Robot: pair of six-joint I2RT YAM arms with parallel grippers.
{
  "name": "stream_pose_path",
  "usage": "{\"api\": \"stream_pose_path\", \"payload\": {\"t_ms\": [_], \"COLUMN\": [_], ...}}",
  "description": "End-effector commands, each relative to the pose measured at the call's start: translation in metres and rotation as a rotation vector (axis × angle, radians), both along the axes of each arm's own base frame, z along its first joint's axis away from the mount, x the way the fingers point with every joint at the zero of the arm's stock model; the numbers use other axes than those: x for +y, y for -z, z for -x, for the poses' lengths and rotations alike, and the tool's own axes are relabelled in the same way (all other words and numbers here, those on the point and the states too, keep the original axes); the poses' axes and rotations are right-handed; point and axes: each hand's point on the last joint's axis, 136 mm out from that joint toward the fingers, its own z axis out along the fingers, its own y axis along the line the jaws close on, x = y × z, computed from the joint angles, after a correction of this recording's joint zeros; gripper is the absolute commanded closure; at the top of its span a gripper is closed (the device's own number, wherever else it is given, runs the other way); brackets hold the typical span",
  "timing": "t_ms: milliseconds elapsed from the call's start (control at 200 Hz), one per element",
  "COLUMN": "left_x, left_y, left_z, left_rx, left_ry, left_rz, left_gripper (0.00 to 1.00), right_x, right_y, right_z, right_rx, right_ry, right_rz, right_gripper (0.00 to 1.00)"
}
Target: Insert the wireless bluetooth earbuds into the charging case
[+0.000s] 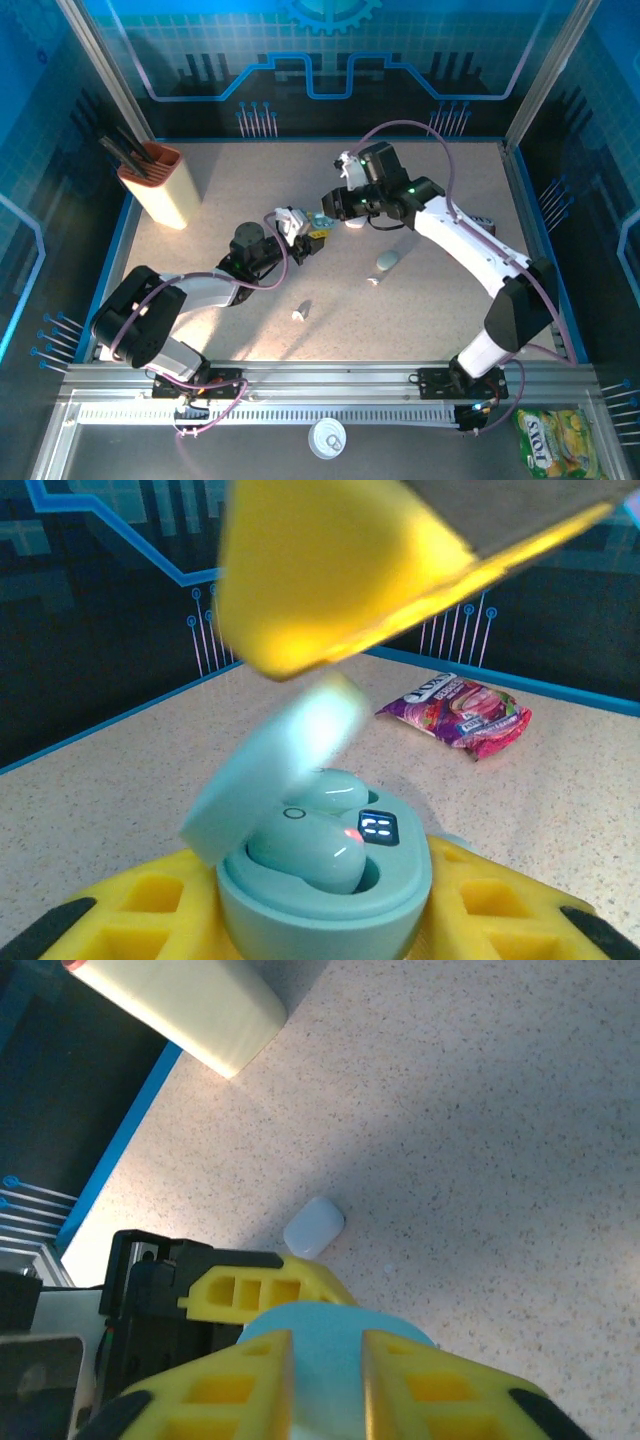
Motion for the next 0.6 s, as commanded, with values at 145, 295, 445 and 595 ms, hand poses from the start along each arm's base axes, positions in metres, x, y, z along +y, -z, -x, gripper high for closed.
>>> {"api": "stream_pose_path", "payload": {"t_ms": [145,295,445,595], "left_x": [-0.004,-0.005,-0.005,-0.006], "left_y": [-0.054,-0.071,-0.085,-0.091], "left_z": [0.002,0.008,0.014,0.017], "left_rx": [-0.060,-0.083,-0.120,-0.144], "left_ry": [0.027,0.060,0.087,0.105], "left_rz": [0.166,0.229,0.271,0.280], "left_gripper": [0.62,0.62,0.62,0.62], "right_x": [-0.026,-0.022,-0.011,-0.001], "right_y": [-0.032,-0.035,-0.033,-0.032], "right_z": [0.002,0.008,0.016,0.018], "right_rx": [0.016,0.108,0.193,0.251], "right_ry": [0.086,0.061,0.011,-0.029], "right_rz": [-0.203,-0.373,-0.484,-0.593], "right_gripper": [0.55,0.40,0.35,0.35]}}
